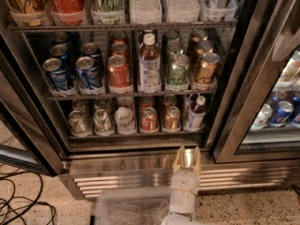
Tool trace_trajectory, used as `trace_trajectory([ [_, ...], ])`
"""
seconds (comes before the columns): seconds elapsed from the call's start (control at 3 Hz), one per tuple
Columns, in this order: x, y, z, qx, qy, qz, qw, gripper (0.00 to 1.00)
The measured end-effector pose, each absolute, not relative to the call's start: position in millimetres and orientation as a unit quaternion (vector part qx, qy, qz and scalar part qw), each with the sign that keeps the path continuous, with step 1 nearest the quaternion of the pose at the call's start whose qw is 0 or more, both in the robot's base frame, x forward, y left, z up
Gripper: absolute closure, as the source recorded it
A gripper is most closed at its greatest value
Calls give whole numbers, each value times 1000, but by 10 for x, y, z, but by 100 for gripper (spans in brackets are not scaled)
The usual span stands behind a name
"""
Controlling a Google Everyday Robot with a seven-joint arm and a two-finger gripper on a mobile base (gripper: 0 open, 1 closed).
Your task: Pick blue plastic bottle from bottom shelf of fridge
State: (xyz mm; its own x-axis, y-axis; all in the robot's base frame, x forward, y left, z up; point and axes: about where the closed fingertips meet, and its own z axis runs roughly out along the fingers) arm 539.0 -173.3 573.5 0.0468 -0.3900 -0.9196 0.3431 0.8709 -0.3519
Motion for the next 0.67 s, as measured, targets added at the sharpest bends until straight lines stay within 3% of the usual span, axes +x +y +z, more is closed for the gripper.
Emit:
trace_trajectory([
  [0.33, 5382, -1747, 5906, 2, 619, -232, 750, 46],
  [0.67, 5440, -1868, 6091, 22, 611, -200, 766, 37],
])
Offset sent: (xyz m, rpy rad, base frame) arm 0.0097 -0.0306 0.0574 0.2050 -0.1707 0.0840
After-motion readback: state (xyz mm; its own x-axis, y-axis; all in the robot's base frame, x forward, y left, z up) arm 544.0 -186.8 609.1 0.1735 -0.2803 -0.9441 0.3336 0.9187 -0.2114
